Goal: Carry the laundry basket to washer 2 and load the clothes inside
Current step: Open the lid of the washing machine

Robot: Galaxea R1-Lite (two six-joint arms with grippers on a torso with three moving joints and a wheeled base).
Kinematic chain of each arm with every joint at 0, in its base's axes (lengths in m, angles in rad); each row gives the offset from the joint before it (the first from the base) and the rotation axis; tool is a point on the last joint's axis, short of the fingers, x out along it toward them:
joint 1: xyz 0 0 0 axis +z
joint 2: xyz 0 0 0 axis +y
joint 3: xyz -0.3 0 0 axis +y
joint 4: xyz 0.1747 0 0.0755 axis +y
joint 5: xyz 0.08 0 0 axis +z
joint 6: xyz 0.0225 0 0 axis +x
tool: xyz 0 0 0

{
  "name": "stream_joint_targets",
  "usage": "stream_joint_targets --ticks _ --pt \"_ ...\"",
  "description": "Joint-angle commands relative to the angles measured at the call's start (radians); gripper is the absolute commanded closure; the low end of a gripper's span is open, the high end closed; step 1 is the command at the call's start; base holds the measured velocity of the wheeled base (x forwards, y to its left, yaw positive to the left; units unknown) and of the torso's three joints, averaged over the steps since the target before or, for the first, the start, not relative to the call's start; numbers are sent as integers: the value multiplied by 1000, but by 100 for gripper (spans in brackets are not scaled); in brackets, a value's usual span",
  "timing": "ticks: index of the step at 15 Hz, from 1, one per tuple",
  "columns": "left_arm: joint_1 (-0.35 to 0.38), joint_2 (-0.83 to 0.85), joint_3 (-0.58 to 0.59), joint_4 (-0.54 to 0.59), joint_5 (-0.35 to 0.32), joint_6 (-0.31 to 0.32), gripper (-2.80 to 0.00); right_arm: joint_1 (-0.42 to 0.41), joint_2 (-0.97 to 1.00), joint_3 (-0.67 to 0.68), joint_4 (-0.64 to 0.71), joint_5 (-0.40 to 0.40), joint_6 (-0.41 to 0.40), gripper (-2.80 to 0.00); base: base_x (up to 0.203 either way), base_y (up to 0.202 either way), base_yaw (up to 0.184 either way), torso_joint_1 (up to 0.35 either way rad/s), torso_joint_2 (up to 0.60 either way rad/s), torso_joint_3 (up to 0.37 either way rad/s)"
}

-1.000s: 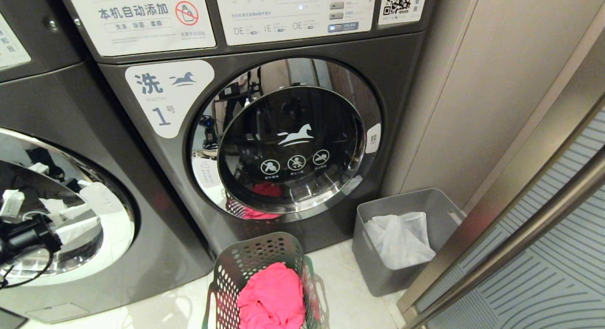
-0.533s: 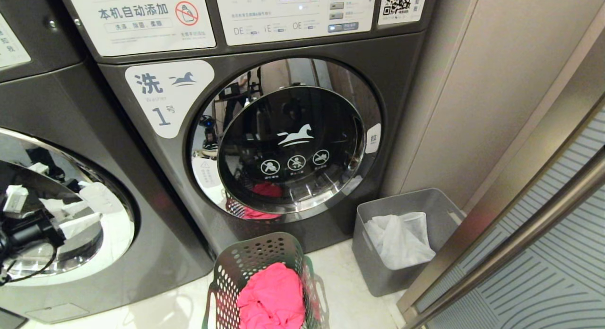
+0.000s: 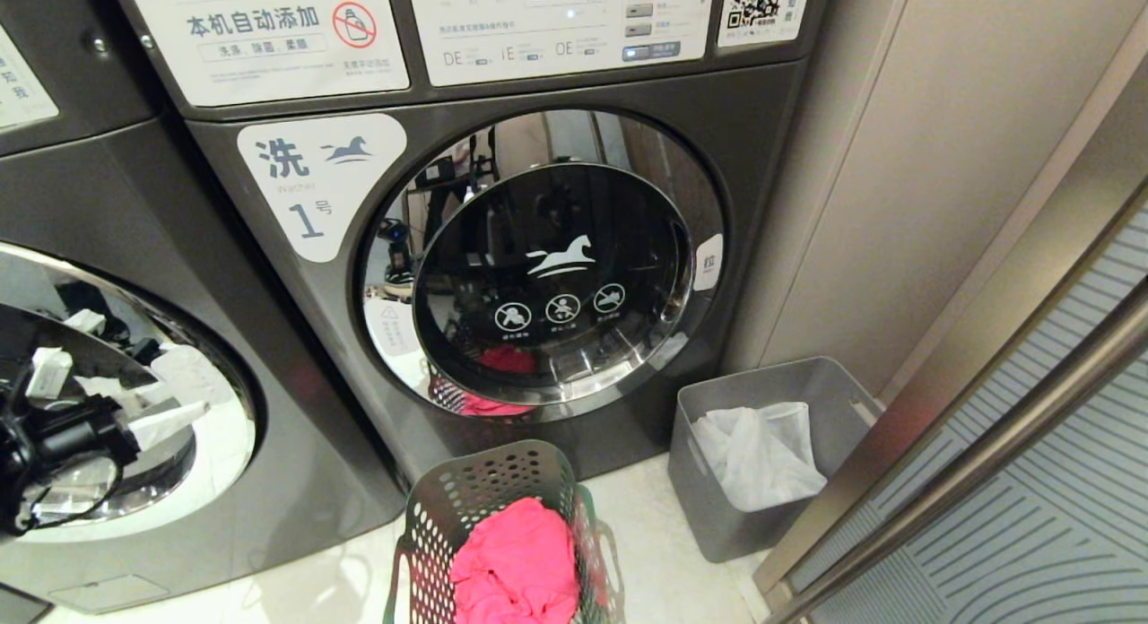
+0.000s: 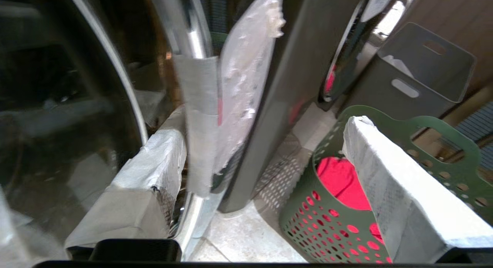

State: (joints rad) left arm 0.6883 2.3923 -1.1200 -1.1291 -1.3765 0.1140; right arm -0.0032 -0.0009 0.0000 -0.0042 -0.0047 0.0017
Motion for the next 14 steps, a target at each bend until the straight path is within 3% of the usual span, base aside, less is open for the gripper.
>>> stream_joint_targets --ticks 1,4,9,14 --pt "5 1 0 -7 -46 1 -280 0 1 0 0 0 0 0 0 0 0 0 0 0" --pt "17 -1 0 -12 -141 1 -280 0 1 0 0 0 0 0 0 0 0 0 0 0" --pt "62 -10 9 -14 -153 10 -280 0 1 0 0 0 0 0 0 0 0 0 0 0" --pt "248 -58 25 -14 -153 2 -280 0 1 0 0 0 0 0 0 0 0 0 0 0"
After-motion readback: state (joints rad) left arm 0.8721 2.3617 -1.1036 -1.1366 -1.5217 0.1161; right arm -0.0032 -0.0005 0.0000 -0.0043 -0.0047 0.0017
